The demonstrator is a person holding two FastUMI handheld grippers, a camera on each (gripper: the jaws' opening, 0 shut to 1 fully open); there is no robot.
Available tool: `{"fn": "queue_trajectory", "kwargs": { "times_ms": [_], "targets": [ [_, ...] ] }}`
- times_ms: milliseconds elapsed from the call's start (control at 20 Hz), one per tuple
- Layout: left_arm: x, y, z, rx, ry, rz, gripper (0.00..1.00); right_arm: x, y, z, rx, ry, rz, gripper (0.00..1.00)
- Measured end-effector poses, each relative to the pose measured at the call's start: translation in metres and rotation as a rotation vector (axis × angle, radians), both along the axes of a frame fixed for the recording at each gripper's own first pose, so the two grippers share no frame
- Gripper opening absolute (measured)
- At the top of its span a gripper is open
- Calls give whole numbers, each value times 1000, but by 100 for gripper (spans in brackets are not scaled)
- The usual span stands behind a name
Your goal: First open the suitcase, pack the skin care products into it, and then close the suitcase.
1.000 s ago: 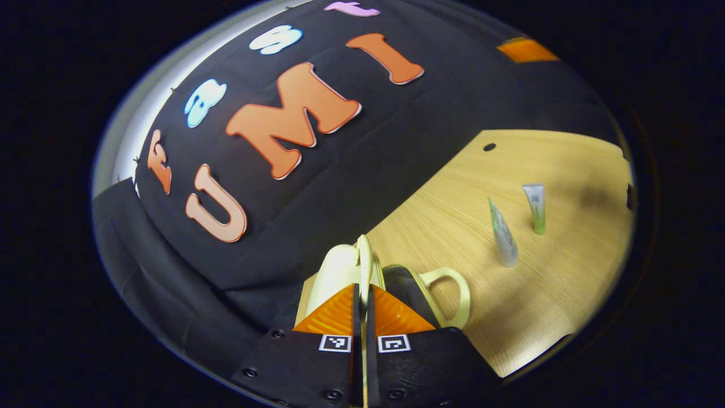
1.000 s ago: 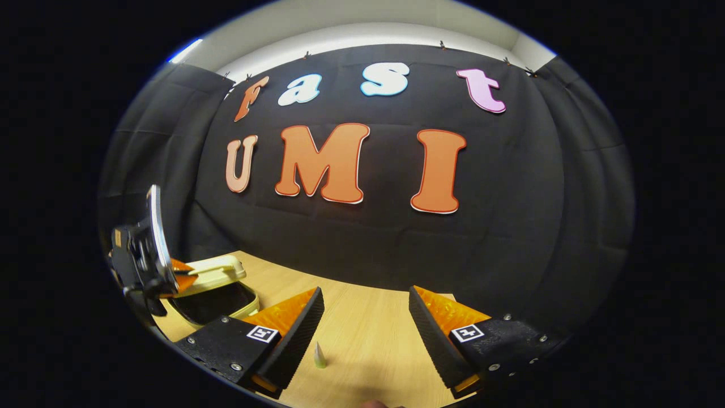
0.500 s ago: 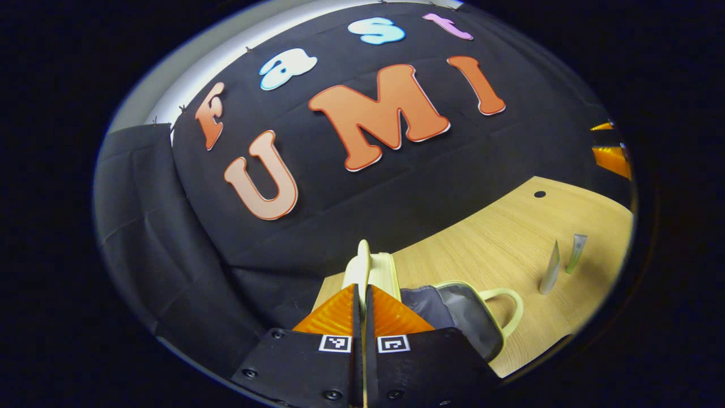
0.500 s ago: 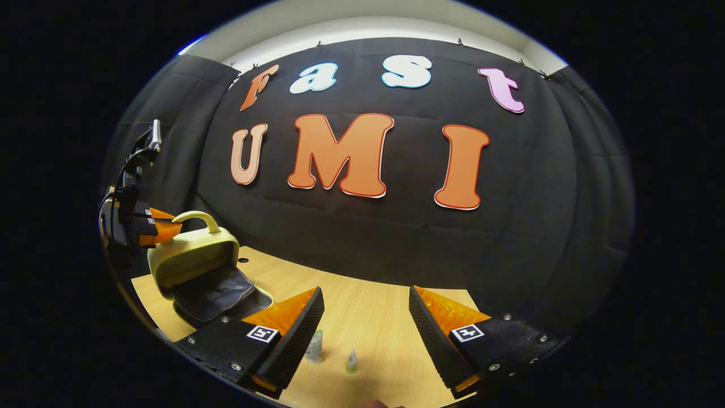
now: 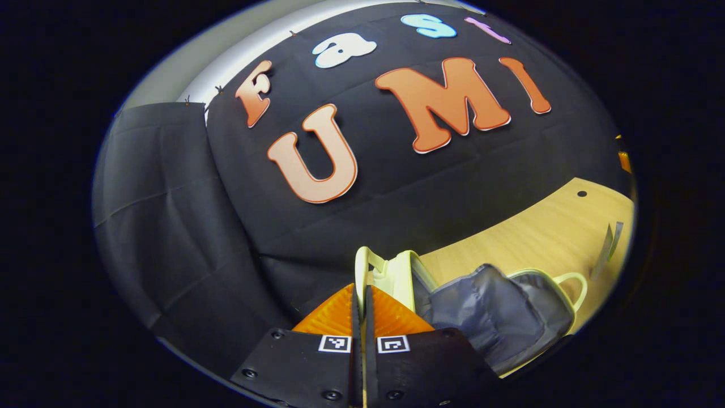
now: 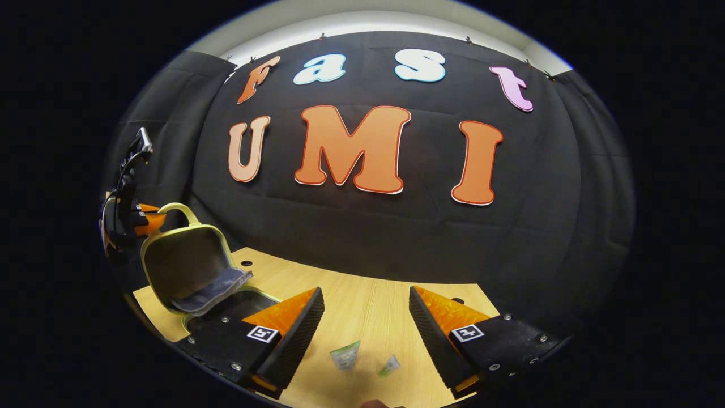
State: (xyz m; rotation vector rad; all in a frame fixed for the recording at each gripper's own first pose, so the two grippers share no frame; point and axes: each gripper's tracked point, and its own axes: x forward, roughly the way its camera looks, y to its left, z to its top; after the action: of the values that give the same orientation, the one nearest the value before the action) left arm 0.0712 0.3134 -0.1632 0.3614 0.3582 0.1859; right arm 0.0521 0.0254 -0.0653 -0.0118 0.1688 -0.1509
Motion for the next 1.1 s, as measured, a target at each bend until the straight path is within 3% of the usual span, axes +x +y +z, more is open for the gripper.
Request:
{"fn": "queue_trajectory", "kwargs": {
  "times_ms": [150,500,750,850,950,1100],
  "targets": [
    [0,40,-24,-62,6,58,2,9,16,6,2,-8,-17,95],
    [3,120,-107,-98,132,139,2,20,51,9,18,14,-26,95],
    [-11,156,-182,-227,206,262,3,10,46,3,35,42,-81,95],
    [-14,161,-199,-234,232,293,9,5,43,2,38,51,-101,95],
    [-11,170,-200,-204,221,323,15,-1,38,0,41,55,-121,95],
    [-6,135,-168,-237,149,266,17,-8,29,-4,50,62,-136,95]
  ]
}}
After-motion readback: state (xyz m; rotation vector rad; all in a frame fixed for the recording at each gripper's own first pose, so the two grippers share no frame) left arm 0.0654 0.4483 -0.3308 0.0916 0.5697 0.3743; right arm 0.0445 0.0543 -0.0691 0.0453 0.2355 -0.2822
